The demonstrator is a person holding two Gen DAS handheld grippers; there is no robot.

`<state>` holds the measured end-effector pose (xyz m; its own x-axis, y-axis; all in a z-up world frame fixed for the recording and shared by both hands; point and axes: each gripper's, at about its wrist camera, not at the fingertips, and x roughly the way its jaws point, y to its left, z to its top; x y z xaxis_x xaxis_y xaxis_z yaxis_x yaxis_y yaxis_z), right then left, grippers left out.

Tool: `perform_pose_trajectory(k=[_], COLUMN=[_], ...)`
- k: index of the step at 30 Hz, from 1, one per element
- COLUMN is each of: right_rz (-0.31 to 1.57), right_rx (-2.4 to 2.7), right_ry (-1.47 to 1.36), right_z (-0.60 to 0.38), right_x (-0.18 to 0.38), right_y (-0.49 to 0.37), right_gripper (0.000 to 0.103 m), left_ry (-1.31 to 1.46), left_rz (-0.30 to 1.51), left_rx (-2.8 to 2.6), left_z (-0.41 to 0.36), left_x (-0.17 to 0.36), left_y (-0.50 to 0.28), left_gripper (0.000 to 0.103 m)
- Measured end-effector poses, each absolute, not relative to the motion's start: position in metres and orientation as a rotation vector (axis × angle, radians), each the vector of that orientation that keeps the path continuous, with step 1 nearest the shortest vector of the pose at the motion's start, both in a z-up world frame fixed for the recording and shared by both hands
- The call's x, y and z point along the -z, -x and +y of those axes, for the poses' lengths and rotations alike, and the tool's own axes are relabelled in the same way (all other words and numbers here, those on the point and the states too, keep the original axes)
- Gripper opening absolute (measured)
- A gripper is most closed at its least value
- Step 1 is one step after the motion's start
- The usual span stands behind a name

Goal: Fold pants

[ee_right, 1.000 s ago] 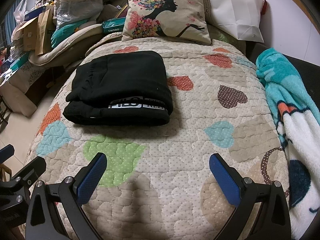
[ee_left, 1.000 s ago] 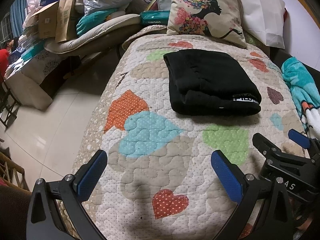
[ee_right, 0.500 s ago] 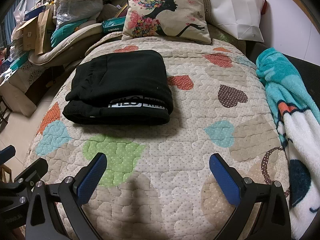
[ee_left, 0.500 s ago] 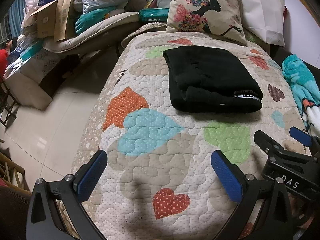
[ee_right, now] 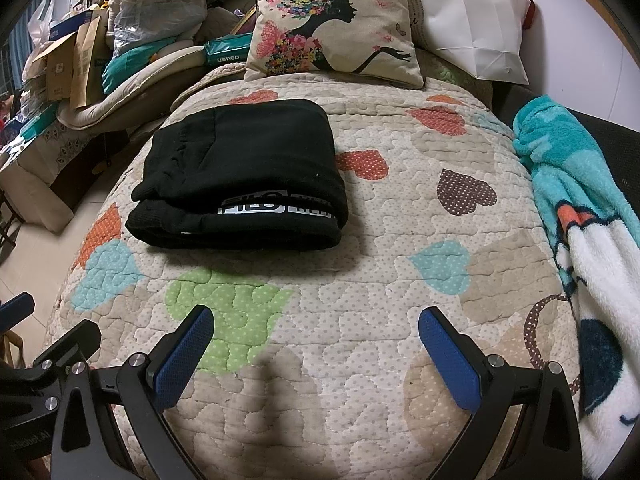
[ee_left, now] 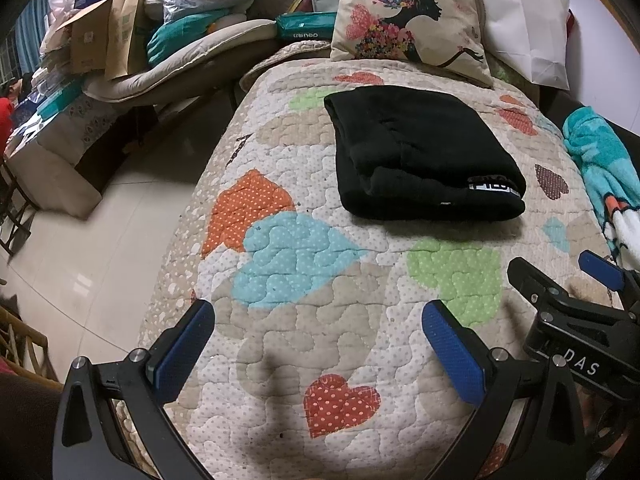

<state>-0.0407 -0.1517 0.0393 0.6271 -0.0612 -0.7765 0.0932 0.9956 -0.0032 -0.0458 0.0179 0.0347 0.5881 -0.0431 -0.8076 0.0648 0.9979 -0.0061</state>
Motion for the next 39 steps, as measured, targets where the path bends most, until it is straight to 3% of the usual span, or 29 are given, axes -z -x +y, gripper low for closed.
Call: perform_pose_trajectory(k=[39], right_rz=[0.897], right_rx=[0.085], right_ry=[-0.032], right_z=[-0.1482], right_x=[-0.0342], right_y=[0.0407], right_gripper=[0.103], left_ry=[-0.015], left_rz=[0.966], left_rx=[0.066], left_z=[0.0204], left_x=[-0.0269], left_y=[0.0432], left_gripper=[0.103])
